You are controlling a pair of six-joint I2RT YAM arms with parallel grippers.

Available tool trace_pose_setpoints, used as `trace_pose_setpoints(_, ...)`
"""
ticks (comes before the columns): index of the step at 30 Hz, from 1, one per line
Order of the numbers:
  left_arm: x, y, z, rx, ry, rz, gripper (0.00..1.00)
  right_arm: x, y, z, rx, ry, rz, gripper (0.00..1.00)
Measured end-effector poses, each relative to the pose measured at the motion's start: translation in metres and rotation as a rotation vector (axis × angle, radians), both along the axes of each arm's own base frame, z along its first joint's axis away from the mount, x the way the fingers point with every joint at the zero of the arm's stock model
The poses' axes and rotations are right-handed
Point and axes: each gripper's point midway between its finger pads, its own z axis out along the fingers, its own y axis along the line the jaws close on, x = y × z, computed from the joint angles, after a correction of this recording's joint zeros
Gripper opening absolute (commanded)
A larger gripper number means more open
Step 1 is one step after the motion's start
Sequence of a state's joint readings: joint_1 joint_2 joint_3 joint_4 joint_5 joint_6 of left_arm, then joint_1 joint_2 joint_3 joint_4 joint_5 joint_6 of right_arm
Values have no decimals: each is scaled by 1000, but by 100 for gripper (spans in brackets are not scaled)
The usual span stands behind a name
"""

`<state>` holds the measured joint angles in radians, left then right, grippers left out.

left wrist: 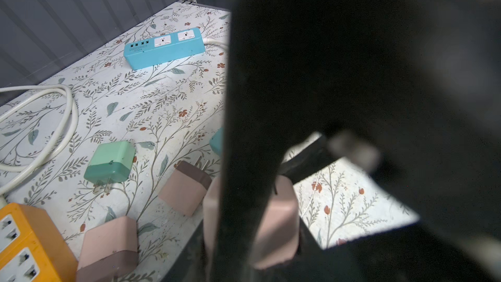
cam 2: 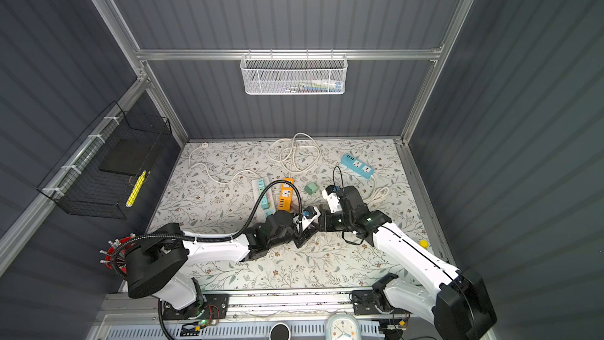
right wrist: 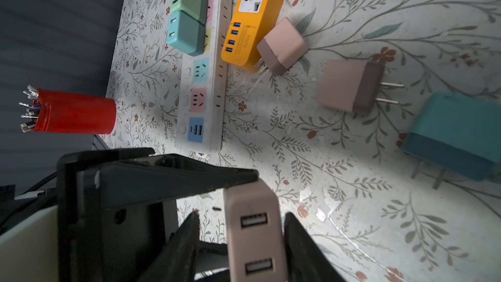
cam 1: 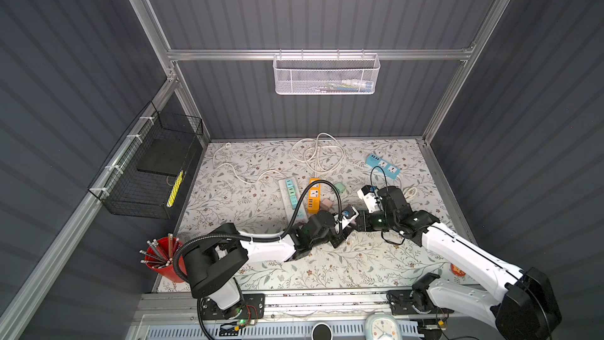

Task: Insert plugs into power strip
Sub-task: Pass the plug.

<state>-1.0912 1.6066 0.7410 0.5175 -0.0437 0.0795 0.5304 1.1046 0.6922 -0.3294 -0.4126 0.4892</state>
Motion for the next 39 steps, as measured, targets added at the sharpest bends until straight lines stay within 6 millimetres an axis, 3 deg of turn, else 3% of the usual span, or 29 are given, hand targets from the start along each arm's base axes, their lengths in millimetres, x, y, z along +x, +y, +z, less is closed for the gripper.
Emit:
trace_pose_setpoints(7, 0, 0, 2, -1, -1, 0, 35, 2, -1, -1, -5, 0, -7, 28)
trace_pose_setpoints(14, 5, 3, 1, 3, -1, 27, 73, 2, 2, 2, 9, -13, 4, 20)
trace_pose_setpoints(16, 7, 5, 3, 1, -5, 47, 78, 3, 4, 3, 14, -18, 2, 19)
trace_pose_setpoints(20, 8, 15, 21, -29, -15, 81, 82, 6, 4, 5, 7, -28, -16, 18)
trace_pose_setpoints(24, 6, 34, 57, -87, -24, 133, 83, 20, 8, 15, -26, -72, -49, 18)
trace_pose_setpoints(27, 11, 60, 86, -145, -20, 249, 92, 31, 16, 19, -61, -102, -68, 18)
trace_pose_setpoints(31, 33, 114, 106, -210, 55, 548, 92, 41, 34, 16, -129, -130, -84, 17)
trace_pose_setpoints(36, 76, 188, 97, -225, 212, 911, 94, 51, 67, 15, -194, -170, -83, 16)
trace_pose_setpoints(39, 90, 231, 79, -218, 300, 1083, 94, 58, 90, 14, -217, -193, -83, 16)
